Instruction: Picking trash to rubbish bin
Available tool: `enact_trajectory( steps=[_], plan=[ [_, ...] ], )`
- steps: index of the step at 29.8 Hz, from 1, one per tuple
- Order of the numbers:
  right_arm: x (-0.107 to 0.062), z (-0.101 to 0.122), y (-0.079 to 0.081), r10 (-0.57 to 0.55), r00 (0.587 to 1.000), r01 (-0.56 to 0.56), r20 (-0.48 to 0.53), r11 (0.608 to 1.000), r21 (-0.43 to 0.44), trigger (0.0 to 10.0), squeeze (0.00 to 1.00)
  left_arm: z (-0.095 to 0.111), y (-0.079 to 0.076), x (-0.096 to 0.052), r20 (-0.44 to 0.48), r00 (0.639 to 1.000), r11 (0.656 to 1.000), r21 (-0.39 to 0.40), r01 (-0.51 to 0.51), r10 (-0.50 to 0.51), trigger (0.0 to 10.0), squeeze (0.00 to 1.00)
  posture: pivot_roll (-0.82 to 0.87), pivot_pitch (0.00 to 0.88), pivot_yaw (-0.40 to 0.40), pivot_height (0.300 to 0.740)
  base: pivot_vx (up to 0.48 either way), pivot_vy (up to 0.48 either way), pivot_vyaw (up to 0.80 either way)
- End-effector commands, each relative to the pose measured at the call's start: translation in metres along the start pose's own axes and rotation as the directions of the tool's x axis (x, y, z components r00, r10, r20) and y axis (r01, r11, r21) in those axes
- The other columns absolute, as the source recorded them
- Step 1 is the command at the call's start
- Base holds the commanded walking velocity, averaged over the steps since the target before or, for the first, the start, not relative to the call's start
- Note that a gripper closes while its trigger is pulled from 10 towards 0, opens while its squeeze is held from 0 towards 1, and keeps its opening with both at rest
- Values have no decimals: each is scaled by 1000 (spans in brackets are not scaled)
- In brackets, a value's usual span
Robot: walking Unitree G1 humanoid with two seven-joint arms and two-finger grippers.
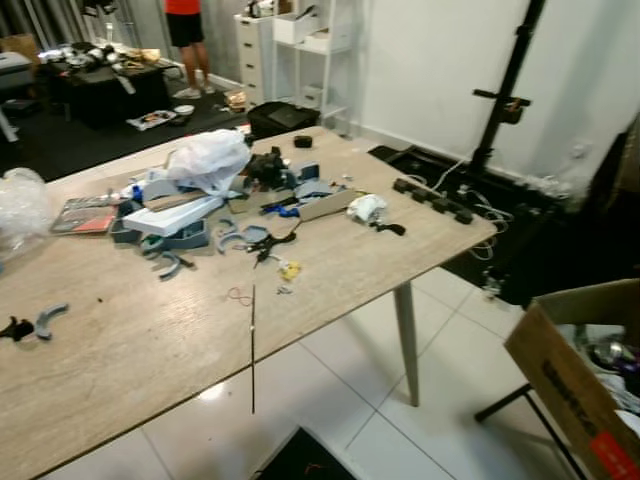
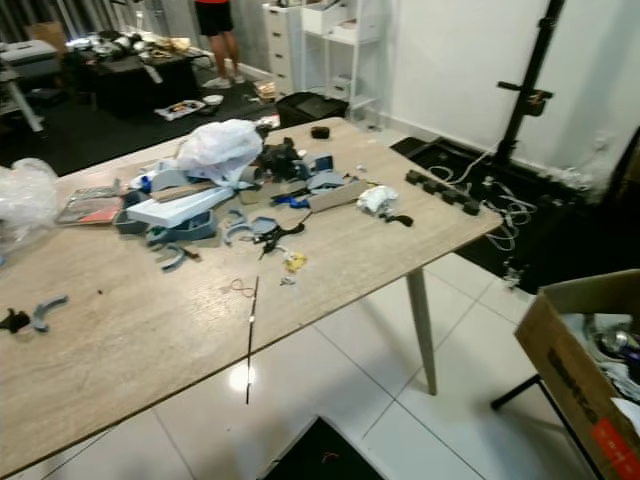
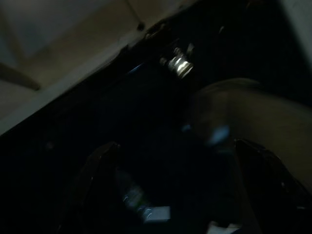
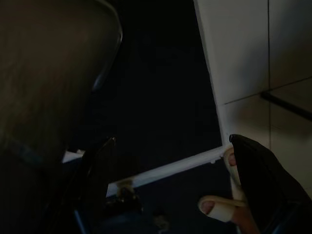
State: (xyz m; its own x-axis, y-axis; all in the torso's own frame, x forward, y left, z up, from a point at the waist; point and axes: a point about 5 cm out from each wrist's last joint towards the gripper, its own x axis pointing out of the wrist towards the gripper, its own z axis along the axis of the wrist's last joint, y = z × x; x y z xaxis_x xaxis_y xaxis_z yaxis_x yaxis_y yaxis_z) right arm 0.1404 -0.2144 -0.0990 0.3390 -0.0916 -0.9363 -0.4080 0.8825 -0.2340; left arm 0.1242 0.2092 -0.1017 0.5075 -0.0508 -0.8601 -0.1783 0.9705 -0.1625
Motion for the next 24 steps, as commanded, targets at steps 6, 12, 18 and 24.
enact_trajectory(
  steps=[6,12,18,24],
  plan=[
    [1,12,5,23,1000,-23,15,1000,-5,10000,0,-8,5,-3,-29,1000,1000,15,-12,13,10000,0,-51,149,13,740,0,0,794],
    [1,15,5,27,999,-27,19,1000,-8,10000,0,-8,5,-3,-32,999,1000,14,-13,14,10000,0,-51,151,14,740,0,0,794],
    [1,8,7,27,1000,-27,14,1000,-5,10000,0,-11,6,-3,-50,998,1000,2,-28,28,10000,0,-50,154,13,740,0,0,531],
    [1,4,7,33,999,-33,17,999,16,10000,0,-13,5,-3,-64,997,1000,4,-30,30,10000,0,-51,156,13,740,0,0,0]
  ],
)
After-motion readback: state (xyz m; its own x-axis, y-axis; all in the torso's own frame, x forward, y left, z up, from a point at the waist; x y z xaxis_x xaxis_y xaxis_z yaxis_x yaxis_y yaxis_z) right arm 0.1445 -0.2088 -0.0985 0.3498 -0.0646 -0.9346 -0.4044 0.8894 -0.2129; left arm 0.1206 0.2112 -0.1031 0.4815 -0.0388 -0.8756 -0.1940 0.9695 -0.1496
